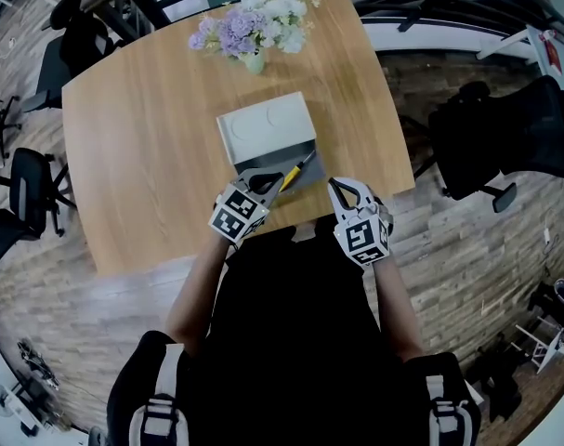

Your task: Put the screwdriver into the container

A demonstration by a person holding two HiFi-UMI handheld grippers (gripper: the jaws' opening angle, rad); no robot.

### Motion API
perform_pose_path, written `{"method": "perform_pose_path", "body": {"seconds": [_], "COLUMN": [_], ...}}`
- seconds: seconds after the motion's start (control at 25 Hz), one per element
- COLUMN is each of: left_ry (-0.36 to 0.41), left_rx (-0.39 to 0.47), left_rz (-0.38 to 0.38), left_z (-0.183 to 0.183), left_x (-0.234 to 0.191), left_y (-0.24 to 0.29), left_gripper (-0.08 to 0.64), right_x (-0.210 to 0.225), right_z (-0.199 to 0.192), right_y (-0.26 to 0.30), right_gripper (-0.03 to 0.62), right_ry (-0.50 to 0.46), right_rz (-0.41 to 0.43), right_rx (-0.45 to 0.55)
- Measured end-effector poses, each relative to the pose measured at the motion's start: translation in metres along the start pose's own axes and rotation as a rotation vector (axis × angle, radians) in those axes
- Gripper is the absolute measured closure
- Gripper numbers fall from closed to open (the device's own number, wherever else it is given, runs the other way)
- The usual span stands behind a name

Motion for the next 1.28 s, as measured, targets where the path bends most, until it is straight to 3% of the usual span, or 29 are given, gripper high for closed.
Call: {"method": "perform_pose_path", "body": {"seconds": [0.52,1.28], "left_ry": [0.032,0.039], "left_rx": [0.091,0.080], "left_rz": [-0.011,0.004], "left_z": [-0.005,0.000], "left_x": [0.008,0.015], "left_y": [-0.020,-0.019], "left_gripper": [0.537,0.537], "right_x": [-0.010,-0.009], "right_z": [0.010,0.006], "right_y": [0.003,-0.005], "right_gripper": [0.568,0.568], "right_ry": [-0.022,-0.025], "right_rz": [0.019,0.027], "right_rx": [0.011,0.017]}}
Point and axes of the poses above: the fingertips, and each gripper's own axes: y forward along the fingers, x to its right, z out of its top, the point moved 4 cm from there along -y, backward along the fingers, and after that the axes turned 1 degree about -z, right-handed, at the moved point
